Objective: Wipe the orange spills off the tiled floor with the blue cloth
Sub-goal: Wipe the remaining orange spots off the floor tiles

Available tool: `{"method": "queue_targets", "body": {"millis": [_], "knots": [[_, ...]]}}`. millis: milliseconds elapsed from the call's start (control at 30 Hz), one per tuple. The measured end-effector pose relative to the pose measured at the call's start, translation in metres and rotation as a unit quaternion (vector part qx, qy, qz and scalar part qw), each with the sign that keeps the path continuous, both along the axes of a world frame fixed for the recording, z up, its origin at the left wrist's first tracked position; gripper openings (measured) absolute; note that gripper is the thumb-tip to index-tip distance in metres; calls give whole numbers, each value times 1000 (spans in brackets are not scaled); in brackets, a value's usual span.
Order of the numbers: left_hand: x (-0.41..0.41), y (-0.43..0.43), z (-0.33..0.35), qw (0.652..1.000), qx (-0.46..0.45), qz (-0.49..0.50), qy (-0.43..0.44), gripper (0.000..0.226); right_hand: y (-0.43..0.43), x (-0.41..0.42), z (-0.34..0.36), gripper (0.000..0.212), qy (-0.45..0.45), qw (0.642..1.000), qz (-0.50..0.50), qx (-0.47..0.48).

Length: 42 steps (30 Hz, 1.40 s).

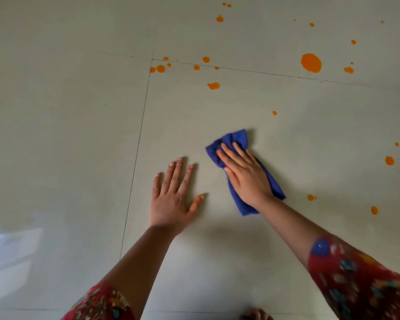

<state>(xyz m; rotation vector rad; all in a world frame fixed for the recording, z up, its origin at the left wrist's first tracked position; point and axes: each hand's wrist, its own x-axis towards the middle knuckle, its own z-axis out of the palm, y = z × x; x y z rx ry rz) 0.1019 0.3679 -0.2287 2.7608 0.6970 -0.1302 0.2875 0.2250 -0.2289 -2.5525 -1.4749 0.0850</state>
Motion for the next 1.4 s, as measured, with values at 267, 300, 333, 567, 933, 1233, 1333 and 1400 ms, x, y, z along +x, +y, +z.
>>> {"method": "queue_targets", "body": {"millis": [267,300,333,567,933,1233,1333,1400], "knots": [[0,-2,1,1000,6,1,0,76,31,64,3,54,-2,971,-236,27],[0,-2,2,1000,7,2,-1,76,29,44,0,51,-11,987,-158,19],[0,-2,3,1000,7,3,-1,76,16,25,-3,48,-10,996,-90,17],[0,-2,4,1000,3,6,-3,76,-4,115,2,53,0,931,-364,-12],[0,-2,4,1000,-1,5,-5,76,22,98,1,51,-14,999,-5,-40],[0,-2,5,1000,-7,8,-10,76,22,6,4,52,-20,999,2,-32],[0,-1,4,1000,-4,4,-12,76,-41,-19,3,50,-15,999,12,-32],[-1,0,5,1000,-3,2,-12,75,-45,6,2,50,-14,993,-116,-28]]}}
